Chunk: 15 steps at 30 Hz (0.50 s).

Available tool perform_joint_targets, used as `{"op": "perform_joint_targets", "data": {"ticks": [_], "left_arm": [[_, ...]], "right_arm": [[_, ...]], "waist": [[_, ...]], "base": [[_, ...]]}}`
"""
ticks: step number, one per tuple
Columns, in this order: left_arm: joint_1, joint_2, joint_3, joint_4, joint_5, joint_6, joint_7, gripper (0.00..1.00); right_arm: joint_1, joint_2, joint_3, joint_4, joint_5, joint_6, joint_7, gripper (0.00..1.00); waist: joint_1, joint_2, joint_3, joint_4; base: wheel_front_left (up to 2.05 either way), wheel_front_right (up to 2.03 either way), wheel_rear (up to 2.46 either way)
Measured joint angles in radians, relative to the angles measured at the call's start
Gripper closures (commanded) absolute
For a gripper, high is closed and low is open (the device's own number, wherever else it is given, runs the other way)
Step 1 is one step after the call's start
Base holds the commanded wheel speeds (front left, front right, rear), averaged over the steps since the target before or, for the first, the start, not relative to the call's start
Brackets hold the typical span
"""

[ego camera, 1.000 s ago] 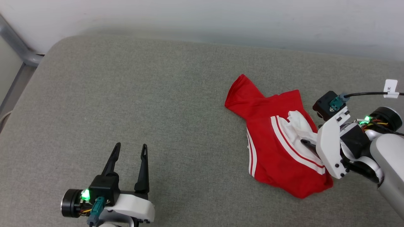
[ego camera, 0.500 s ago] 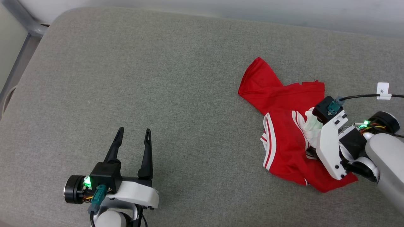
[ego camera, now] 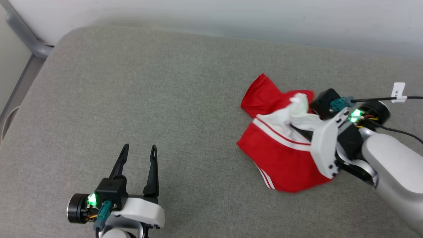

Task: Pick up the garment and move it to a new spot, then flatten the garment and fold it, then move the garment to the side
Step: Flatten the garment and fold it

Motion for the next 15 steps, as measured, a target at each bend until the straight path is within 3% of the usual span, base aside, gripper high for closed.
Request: {"op": "perform_joint_targets", "data": {"ticks": [4,8,15], "left_arm": [[0.018,0.000,0.003,0.000,0.006,-0.002,0.000,0.00],[0.033,0.000,0.014,0.001,0.013,-0.009,0.000,0.00],[0.052,0.000,0.027,0.002,0.019,-0.014,0.000,0.00]], "right_arm": [[-0.010,0.037,-0.011,-0.084,0.011,0.000,-0.035,1.00],[-0.019,0.130,-0.046,-0.186,0.039,0.000,-0.070,1.00],[-0.021,0.246,-0.144,-0.189,0.061,0.000,-0.138,1.00]], "waist": [[0.0000,0.0000,-0.031,-0.009],[0.0000,0.0000,-0.060,-0.018],[0.0000,0.0000,-0.079,-0.030]], "base": [[0.00,0.00,0.00],[0.00,0.00,0.00],[0.00,0.00,0.00]]}}
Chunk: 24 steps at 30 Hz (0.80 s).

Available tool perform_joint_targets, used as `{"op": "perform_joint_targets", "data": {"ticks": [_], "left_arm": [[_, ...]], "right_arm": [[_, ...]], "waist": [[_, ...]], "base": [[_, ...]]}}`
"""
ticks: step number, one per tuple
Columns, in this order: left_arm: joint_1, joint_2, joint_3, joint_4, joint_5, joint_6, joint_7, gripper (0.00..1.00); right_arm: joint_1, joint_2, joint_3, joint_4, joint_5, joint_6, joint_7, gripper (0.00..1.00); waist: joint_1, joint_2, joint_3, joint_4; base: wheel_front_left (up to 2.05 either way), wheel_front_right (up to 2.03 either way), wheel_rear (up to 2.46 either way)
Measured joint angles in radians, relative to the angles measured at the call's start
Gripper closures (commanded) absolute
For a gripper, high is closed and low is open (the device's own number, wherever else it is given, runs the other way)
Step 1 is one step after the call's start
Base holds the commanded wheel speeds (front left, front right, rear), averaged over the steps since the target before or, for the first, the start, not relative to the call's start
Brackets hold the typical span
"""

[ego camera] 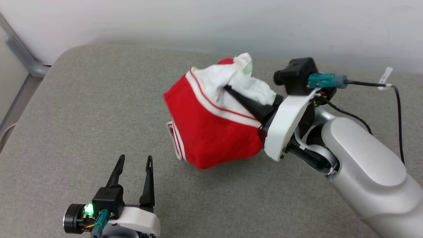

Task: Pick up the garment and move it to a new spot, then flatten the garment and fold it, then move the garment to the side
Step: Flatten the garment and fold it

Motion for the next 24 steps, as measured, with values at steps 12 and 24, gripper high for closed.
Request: {"op": "perform_joint_targets", "data": {"ticks": [12,24], "left_arm": [[0.021,0.000,0.012,-0.001,0.000,-0.002,0.000,0.00],[0.022,0.000,0.018,-0.006,0.001,-0.003,0.000,0.00]], "right_arm": [[0.123,-0.015,-0.230,0.208,-0.023,0.000,-0.095,1.00],[0.300,-0.149,-0.542,0.445,-0.014,0.000,-0.163,1.00]], "waist": [[0.0000,0.0000,-0.016,-0.044],[0.0000,0.0000,-0.007,-0.089]], "base": [[0.00,0.00,0.00],[0.00,0.00,0.00]]}}
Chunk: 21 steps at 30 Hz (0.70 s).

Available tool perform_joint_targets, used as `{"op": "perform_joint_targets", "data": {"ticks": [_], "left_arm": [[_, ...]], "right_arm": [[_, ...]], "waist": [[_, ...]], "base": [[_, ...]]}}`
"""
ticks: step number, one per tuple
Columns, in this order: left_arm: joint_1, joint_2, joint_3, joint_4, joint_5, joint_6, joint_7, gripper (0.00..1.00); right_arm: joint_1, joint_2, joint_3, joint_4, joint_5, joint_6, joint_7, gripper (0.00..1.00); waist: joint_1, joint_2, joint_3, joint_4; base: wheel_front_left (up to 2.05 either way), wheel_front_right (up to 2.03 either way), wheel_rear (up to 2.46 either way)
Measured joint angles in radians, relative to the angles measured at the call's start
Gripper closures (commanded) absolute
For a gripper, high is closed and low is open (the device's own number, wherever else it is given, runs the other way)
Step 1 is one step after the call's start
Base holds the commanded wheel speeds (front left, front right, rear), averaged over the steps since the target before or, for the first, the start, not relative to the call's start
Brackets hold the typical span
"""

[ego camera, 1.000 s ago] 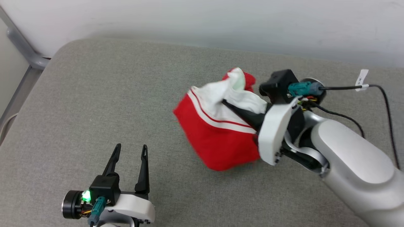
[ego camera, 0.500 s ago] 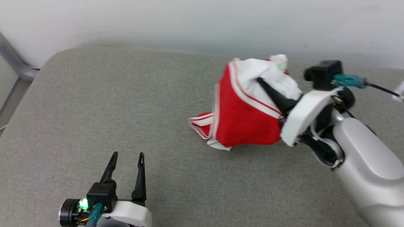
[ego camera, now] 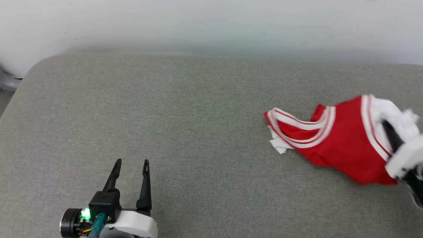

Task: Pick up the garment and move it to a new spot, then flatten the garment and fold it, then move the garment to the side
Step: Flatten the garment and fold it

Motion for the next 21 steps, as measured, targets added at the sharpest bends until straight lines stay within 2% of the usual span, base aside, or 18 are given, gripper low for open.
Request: {"op": "perform_joint_targets", "data": {"ticks": [9,13,17,18,19,20,21], "left_arm": [[-0.001,0.000,-0.001,0.001,0.002,-0.002,0.000,0.00],[-0.004,0.000,-0.002,0.003,0.005,-0.002,0.000,0.00],[-0.005,0.000,-0.001,0.007,0.005,-0.002,0.000,0.00],[-0.005,0.000,-0.001,0.007,0.005,-0.002,0.000,0.00],[-0.005,0.000,0.000,0.008,0.005,-0.002,0.000,0.00],[-0.005,0.000,0.000,0.009,0.005,-0.002,0.000,0.00],[-0.004,0.000,0.000,0.010,0.005,-0.002,0.000,0.00]], "right_arm": [[0.091,-0.043,-0.196,0.289,0.034,0.000,-0.042,1.00],[0.103,-0.053,-0.237,0.425,0.030,0.000,-0.049,1.00],[0.101,-0.045,-0.249,0.496,0.021,0.001,-0.071,1.00],[0.100,-0.042,-0.250,0.502,0.021,0.001,-0.081,0.78],[0.097,-0.041,-0.251,0.504,0.021,0.001,-0.091,0.33],[0.094,-0.041,-0.249,0.503,0.017,0.001,-0.102,0.00],[0.093,-0.043,-0.246,0.500,0.012,0.001,-0.115,0.00]], "waist": [[0.0000,0.0000,0.015,-0.013],[0.0000,0.0000,0.015,-0.012],[0.0000,0.0000,0.010,-0.010],[0.0000,0.0000,0.008,-0.010],[0.0000,0.0000,0.005,-0.010],[0.0000,0.0000,0.002,-0.011],[0.0000,0.0000,-0.001,-0.011]], "base": [[0.00,0.00,0.00],[0.00,0.00,0.00],[0.00,0.00,0.00],[0.00,0.00,0.00],[0.00,0.00,0.00],[0.00,0.00,0.00],[0.00,0.00,0.00]]}}
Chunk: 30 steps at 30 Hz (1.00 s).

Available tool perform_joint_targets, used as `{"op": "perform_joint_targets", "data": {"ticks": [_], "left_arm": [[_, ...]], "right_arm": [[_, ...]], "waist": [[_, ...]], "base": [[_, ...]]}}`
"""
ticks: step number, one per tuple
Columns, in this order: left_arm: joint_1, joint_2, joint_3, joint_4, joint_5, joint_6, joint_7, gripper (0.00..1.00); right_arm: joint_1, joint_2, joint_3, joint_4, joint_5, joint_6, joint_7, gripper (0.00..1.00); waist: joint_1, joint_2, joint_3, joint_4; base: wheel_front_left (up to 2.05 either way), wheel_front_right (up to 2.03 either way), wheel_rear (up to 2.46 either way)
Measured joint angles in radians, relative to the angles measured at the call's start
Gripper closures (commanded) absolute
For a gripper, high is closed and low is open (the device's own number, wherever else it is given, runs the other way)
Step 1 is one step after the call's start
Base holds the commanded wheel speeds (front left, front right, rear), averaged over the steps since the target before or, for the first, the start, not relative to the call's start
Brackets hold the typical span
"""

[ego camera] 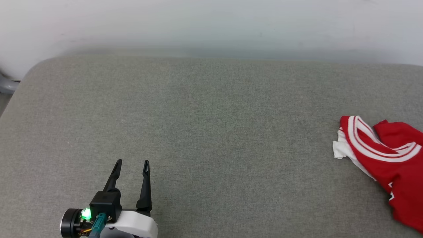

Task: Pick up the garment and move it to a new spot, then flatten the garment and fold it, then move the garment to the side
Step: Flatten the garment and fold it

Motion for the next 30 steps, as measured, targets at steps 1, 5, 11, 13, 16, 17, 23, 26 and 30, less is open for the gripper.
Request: {"op": "perform_joint_targets", "data": {"ticks": [1,5,11,13,16,17,23,26,30], "left_arm": [[0.001,0.000,0.001,0.001,0.001,0.000,0.000,0.00],[0.008,0.000,0.001,0.001,0.001,-0.003,0.000,0.00],[0.024,0.000,0.002,-0.002,0.004,-0.003,0.000,0.00],[0.026,0.000,0.002,-0.004,0.004,-0.003,0.000,0.00],[0.035,0.000,0.002,-0.007,0.006,-0.003,0.000,0.00],[0.037,0.000,0.003,-0.007,0.008,-0.003,0.000,0.00],[0.040,0.000,-0.001,-0.013,0.008,-0.003,0.000,0.00],[0.039,0.000,-0.006,-0.015,0.007,-0.003,0.000,0.00],[0.034,0.000,-0.013,-0.018,0.001,0.001,0.000,0.00]], "right_arm": [[0.000,-0.003,0.001,-0.005,-0.005,0.000,-0.020,0.00],[-0.026,-0.037,0.001,-0.056,-0.025,-0.001,-0.094,0.00],[-0.073,-0.078,0.012,-0.209,-0.077,-0.001,-0.134,0.00],[-0.092,-0.093,0.018,-0.276,-0.105,-0.001,-0.136,0.00],[-0.118,-0.095,0.043,-0.402,-0.152,-0.001,-0.091,0.00],[-0.126,-0.095,0.053,-0.449,-0.169,-0.001,-0.067,0.00],[-0.161,-0.096,0.124,-0.733,-0.236,-0.001,0.168,0.00],[-0.163,-0.111,0.174,-0.858,-0.241,-0.001,0.326,0.00],[-0.143,-0.148,0.256,-0.989,-0.202,-0.001,0.565,0.00]], "waist": [[0.0000,0.0000,-0.004,0.000],[0.0000,0.0000,-0.022,-0.001],[0.0000,0.0000,-0.043,-0.003],[0.0000,0.0000,-0.048,-0.001],[0.0000,0.0000,-0.052,0.000],[0.0000,0.0000,-0.052,0.001],[0.0000,0.0000,-0.042,0.010],[0.0000,0.0000,-0.032,0.018],[0.0000,0.0000,-0.017,0.031]], "base": [[0.00,0.00,0.00],[0.00,0.00,0.00],[0.00,0.00,0.00],[0.00,0.00,0.00],[0.00,0.00,0.00],[0.00,0.00,0.00],[0.00,0.00,0.00],[0.00,0.00,0.00],[0.00,0.00,0.00]]}}
